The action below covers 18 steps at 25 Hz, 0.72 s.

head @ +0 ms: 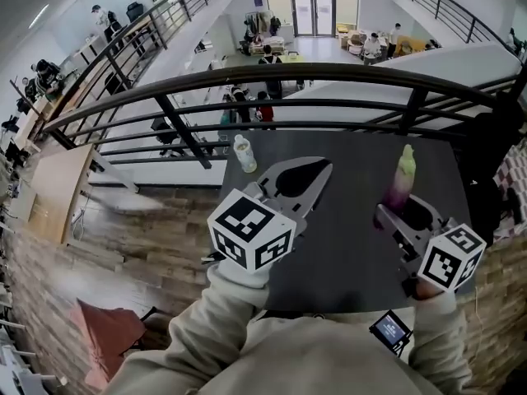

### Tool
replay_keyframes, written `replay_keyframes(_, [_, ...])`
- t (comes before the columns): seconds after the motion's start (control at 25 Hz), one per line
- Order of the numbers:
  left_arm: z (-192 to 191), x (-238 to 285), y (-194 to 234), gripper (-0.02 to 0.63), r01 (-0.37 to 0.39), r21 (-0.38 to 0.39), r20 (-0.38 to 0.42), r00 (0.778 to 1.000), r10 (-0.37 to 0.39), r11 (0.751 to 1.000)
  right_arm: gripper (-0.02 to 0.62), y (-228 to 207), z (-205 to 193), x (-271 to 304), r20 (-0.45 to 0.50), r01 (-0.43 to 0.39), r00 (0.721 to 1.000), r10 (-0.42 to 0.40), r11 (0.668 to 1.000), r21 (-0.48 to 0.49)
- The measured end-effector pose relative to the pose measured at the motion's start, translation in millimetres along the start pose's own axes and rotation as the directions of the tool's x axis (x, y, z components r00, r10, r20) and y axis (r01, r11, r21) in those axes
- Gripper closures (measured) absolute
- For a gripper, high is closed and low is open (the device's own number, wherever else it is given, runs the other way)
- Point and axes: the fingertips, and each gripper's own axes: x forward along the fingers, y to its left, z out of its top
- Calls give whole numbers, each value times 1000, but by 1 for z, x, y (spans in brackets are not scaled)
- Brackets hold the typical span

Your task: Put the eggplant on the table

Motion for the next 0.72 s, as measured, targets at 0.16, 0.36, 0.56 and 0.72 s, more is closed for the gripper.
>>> replay_keyframes(0.16, [4,-18,21,604,-8,-19,4,1000,8,1000,367,11,14,20,-3,6,1000,-6,1000,-3])
replay_keyframes(0.36, [-5,-32,35,604,-29,-80,-5,1000,29,996,367,17,32,23,-22,26,999,-27,999,-29])
replay_keyframes(0.56, [-19,-26,58,604,-54,-93,-18,998,52,994,367,-10,24,37,-36,33,999,-33,999,-2])
replay_keyframes(0.72, [-10,-24,58,604,-74,-83,-6,997,74,994,367,-10,30,31,-31,20,999,-21,1000,-13])
